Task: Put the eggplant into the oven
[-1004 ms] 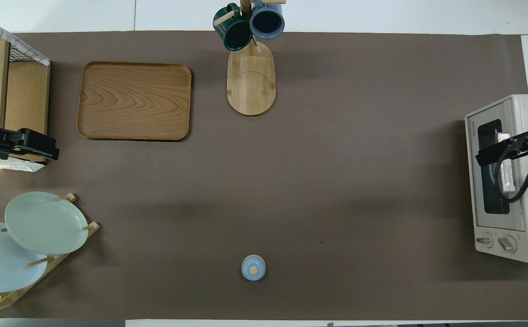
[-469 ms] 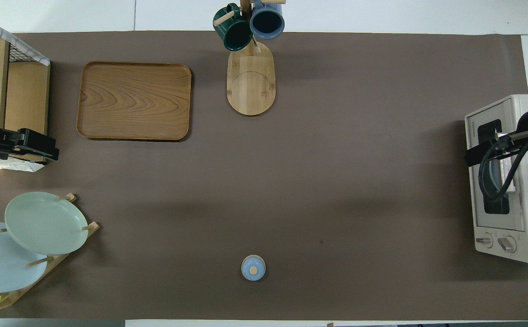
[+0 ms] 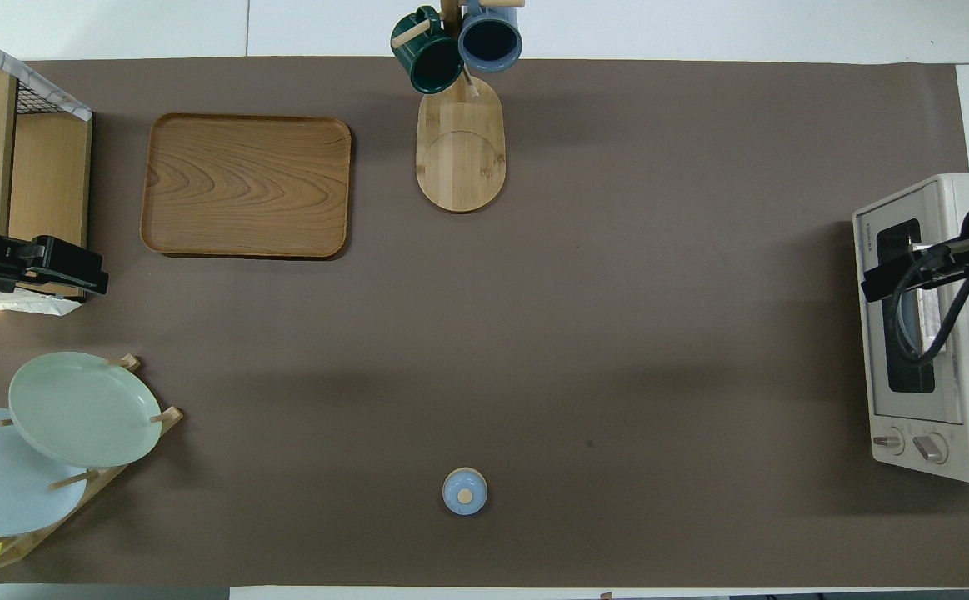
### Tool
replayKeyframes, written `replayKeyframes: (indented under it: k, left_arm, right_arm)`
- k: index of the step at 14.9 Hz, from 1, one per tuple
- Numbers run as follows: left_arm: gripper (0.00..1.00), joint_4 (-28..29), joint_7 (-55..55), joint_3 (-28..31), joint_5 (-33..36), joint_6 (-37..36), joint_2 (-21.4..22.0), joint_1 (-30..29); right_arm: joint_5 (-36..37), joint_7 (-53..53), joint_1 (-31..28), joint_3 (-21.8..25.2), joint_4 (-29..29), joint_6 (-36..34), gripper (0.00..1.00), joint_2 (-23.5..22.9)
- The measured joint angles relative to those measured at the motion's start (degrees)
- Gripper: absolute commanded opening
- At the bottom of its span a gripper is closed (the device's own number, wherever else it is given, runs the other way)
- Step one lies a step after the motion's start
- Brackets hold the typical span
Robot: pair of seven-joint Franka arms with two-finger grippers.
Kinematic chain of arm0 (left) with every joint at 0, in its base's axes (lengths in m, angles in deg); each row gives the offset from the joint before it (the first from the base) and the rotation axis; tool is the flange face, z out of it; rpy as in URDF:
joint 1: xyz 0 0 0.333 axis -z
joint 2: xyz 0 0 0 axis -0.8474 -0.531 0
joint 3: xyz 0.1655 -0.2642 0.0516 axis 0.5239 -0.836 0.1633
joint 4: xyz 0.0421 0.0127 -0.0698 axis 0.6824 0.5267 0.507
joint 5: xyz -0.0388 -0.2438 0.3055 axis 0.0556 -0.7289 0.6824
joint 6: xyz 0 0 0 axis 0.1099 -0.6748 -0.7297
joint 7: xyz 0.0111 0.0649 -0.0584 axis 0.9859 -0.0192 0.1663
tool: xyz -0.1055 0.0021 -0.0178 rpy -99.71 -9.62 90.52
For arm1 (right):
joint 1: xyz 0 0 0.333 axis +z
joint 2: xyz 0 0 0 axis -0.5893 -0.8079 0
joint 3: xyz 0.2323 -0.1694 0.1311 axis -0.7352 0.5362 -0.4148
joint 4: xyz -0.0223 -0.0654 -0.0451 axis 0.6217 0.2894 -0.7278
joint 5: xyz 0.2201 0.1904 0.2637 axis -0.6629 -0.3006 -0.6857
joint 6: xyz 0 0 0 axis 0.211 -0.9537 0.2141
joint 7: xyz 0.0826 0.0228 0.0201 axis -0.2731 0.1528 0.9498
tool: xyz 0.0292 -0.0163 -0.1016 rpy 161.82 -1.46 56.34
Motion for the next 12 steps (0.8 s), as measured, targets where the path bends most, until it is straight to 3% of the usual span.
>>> replayKeyframes:
  k: [12]
  left_arm:
    - [1.0, 0.0, 0.0, 0.0, 0.0, 0.0, 0.0, 0.0]
  right_arm:
    - [-0.04, -3.68, 0.0, -0.08, -2.5, -0.73, 1.0, 0.49]
